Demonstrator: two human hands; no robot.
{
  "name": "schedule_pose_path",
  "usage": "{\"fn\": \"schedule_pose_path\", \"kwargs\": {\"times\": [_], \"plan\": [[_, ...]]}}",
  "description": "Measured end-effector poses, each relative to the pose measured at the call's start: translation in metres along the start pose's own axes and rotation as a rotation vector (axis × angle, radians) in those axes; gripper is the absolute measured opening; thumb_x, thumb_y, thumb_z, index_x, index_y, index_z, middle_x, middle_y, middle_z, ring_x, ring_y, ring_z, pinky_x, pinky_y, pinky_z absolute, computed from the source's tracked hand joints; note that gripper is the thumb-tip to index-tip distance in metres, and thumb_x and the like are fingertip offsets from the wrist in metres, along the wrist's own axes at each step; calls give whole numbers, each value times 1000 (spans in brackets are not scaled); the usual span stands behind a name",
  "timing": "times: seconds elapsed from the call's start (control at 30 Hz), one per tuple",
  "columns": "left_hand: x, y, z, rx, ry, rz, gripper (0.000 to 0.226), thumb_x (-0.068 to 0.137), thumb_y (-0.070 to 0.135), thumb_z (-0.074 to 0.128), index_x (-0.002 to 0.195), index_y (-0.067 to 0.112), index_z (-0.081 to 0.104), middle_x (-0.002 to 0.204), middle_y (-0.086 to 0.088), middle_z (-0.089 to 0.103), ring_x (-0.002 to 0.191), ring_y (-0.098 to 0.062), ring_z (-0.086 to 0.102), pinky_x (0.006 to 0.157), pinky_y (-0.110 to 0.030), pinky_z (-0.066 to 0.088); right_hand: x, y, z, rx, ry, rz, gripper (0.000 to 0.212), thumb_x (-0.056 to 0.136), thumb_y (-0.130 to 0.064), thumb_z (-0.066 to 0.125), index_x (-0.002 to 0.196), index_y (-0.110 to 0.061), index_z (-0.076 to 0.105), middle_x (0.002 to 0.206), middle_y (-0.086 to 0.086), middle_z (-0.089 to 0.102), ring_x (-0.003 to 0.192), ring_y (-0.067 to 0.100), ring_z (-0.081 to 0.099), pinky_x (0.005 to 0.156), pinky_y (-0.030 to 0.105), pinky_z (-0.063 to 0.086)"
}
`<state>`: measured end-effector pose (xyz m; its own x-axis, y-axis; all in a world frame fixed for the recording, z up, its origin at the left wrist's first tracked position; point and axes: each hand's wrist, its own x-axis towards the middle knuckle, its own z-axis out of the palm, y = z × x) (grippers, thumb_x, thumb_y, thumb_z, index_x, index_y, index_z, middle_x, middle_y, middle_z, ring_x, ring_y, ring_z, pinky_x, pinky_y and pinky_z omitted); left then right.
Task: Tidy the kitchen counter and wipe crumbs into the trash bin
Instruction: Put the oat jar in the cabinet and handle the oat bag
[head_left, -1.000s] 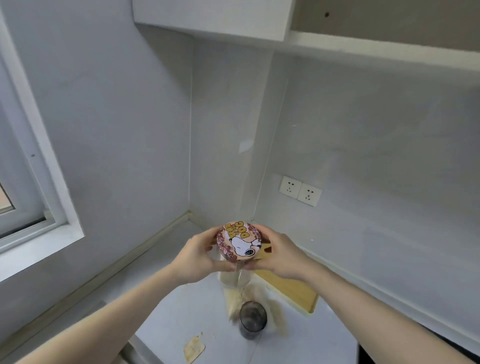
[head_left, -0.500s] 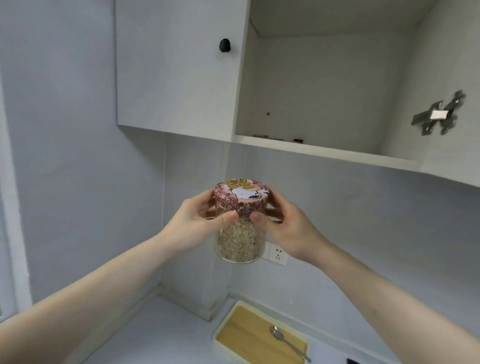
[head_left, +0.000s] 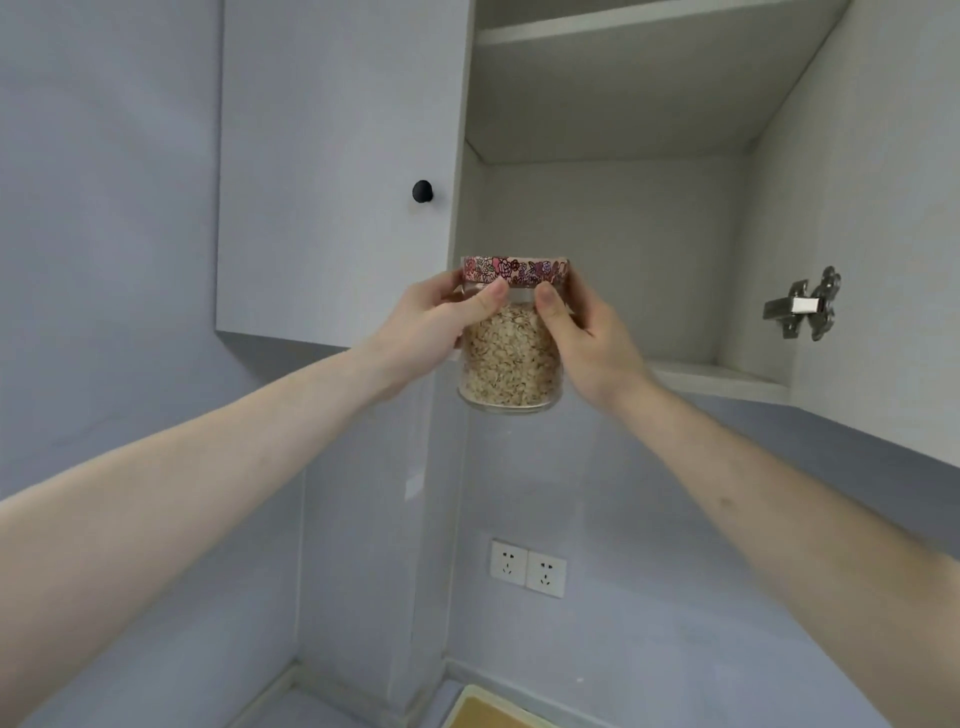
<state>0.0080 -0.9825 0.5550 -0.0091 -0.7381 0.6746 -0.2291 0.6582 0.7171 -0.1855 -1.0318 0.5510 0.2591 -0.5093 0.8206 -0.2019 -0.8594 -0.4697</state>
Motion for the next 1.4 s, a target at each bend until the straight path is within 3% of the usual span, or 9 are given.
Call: {"fn": "schedule_pose_path", "kwargs": {"times": [0.13, 0.3, 0.47, 0.73, 0.9, 0.97, 1.17, 1.27, 1.4], "plan": [[31, 7, 6, -48, 2, 2, 40, 93, 44, 70, 124, 19, 67, 106, 6, 78, 94, -7, 75, 69, -19, 57, 23, 1, -3, -48, 80, 21, 49, 92, -72, 44, 127, -39, 57, 114, -18, 71, 109, 1, 65, 100, 36, 51], [66, 9, 13, -61, -24, -16, 43, 95, 45, 67, 131, 21, 63, 114, 6, 75, 98, -8, 72, 74, -22, 56, 51, 7, -11, -93, 110, 46, 41, 99, -62, 42, 129, -38, 55, 116, -15, 69, 111, 8, 64, 104, 43, 48], [95, 7, 22, -51, -71, -44, 51, 95, 49, 66, 136, 21, 59, 120, 4, 73, 105, -9, 72, 81, -24, 57, 67, 20, -18, -155, 153, 94, 46, 102, -62, 35, 135, -35, 52, 121, -13, 66, 118, 15, 60, 99, 33, 43], [128, -12, 43, 2, -144, -124, 56, 94, 51, 65, 138, 18, 58, 122, -1, 72, 109, -16, 70, 95, -38, 58, 78, 54, -33, -222, 146, 193, 52, 104, -60, 30, 139, -27, 50, 131, 0, 65, 123, 23, 59, 108, 44, 44], [137, -25, 58, -21, -133, -126, 55, 95, 53, 63, 138, 19, 57, 123, -1, 71, 108, -15, 69, 91, -33, 58, 82, 66, -40, -242, 147, 192, 51, 104, -60, 29, 139, -28, 48, 131, -1, 64, 122, 22, 59, 108, 44, 44], [138, -31, 64, -4, -108, -103, 55, 96, 53, 61, 138, 19, 57, 124, -1, 70, 107, -14, 69, 90, -30, 57, 84, 71, -41, -253, 132, 201, 52, 103, -63, 28, 141, -31, 44, 132, -2, 63, 122, 22, 59, 107, 44, 45], [144, -46, 71, 149, -43, -78, 65, 94, 64, 55, 142, 20, 54, 126, -3, 69, 117, -23, 65, 105, -44, 53, 88, 94, -44, -154, -28, 279, 61, 101, -66, 27, 148, -29, 35, 142, 1, 56, 132, 21, 53, 115, 46, 39], [145, -61, 70, 170, -48, -111, 70, 94, 66, 53, 143, 16, 54, 126, -4, 69, 118, -23, 65, 102, -39, 54, 90, 102, -41, -167, -88, 360, 69, 98, -70, 29, 149, -24, 33, 147, 3, 52, 136, 23, 50, 117, 48, 37], [147, -81, 67, 252, -44, -99, 57, 98, 64, 47, 126, 17, 66, 113, 1, 72, 106, -18, 68, 96, -32, 54, 91, 106, -37, -200, -114, 425, 72, 97, -69, 38, 151, -24, 29, 145, 1, 53, 133, 22, 51, 115, 40, 39]]}}
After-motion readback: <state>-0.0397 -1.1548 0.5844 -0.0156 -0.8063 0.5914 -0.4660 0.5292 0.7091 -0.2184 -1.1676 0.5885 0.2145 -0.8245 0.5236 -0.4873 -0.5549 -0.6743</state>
